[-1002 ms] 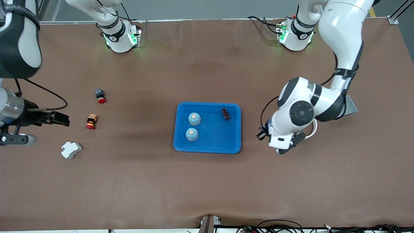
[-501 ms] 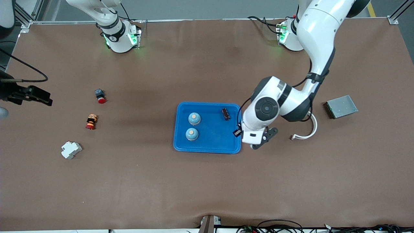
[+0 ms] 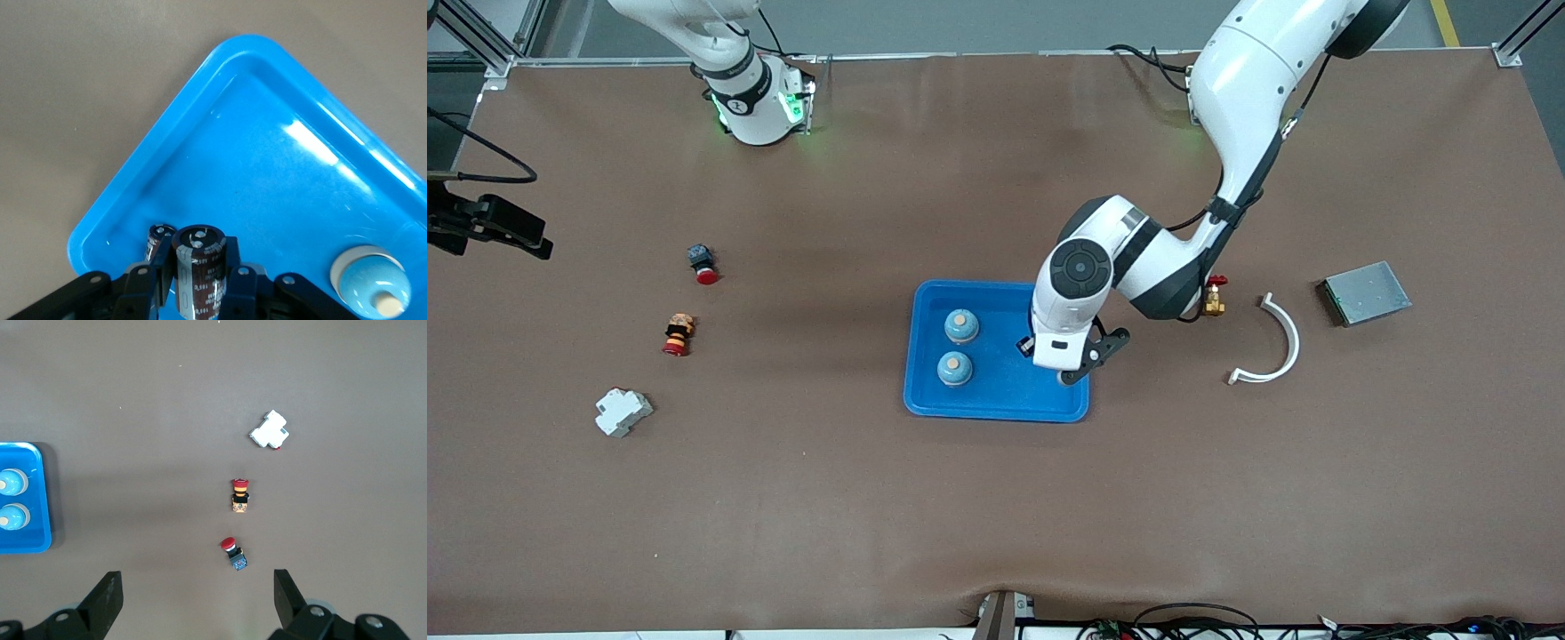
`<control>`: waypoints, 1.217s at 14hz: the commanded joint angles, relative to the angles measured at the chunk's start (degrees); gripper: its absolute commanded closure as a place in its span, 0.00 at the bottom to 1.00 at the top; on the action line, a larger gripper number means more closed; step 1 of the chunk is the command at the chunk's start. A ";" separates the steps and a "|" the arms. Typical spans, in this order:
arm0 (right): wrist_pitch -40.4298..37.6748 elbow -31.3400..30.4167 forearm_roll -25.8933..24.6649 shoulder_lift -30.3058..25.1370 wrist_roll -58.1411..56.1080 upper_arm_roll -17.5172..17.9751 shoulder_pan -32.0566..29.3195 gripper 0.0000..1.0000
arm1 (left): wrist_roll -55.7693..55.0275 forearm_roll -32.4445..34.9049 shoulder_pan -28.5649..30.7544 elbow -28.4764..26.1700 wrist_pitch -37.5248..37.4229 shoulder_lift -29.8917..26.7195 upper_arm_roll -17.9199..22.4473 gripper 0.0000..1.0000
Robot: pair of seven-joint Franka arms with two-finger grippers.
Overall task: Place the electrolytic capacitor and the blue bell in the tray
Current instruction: 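Carry the second capacitor over the tray and lower it with the left gripper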
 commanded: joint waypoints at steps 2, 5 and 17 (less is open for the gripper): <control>0.69 -3.72 0.75 -2.89 0.87 0.17 -0.90 0.00 | -0.94 2.93 -0.87 0.89 0.33 2.14 0.64 1.00; 2.36 -5.04 2.58 -3.87 0.79 -0.70 -0.81 0.00 | -1.21 4.34 -1.05 0.98 1.29 4.15 0.64 1.00; 2.62 -5.04 3.21 -4.22 0.79 -0.27 -2.13 0.00 | -0.68 4.78 -1.05 1.07 5.77 6.62 2.31 1.00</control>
